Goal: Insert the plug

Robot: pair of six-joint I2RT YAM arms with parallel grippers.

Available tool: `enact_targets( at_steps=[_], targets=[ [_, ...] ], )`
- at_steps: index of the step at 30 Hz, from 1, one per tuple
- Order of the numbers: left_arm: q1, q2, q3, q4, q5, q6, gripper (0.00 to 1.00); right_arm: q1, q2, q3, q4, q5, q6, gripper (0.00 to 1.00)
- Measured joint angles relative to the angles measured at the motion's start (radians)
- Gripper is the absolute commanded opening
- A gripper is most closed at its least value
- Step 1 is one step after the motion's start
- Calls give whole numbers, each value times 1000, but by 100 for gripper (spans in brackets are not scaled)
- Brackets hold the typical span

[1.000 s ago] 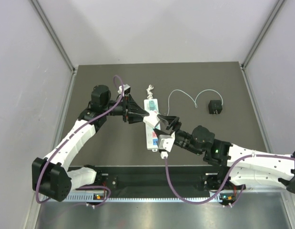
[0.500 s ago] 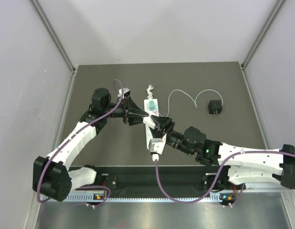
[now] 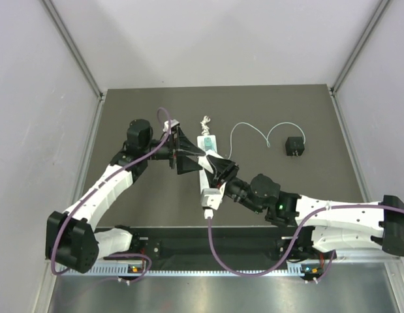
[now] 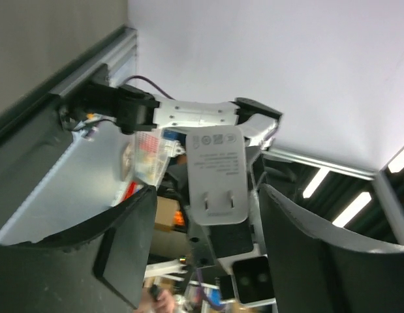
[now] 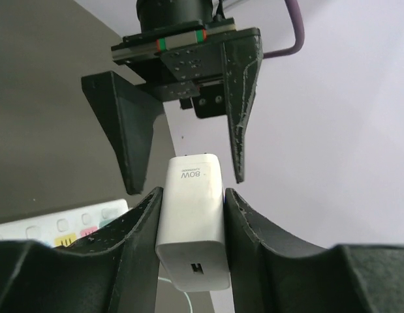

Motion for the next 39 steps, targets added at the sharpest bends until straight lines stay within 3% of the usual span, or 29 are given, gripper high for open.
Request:
enact_targets(
  at_steps=[7, 14, 18, 28, 39],
  targets=[
    [16, 138, 211, -269, -73, 310, 74, -21, -67, 68, -216, 23, 116, 0],
    [96, 238, 323, -566, -391, 633, 73, -179, -55, 299, -606, -113, 286, 0],
    [156, 237, 320, -657, -549, 752, 74, -278, 26, 435, -797, -215, 327, 0],
    [339, 228, 101, -647, -612, 822, 74, -367, 464, 788, -1178, -384, 286, 0],
    [404, 133, 19, -623, -620, 831, 74, -396, 820, 1095, -1420, -431, 197, 0]
  ],
)
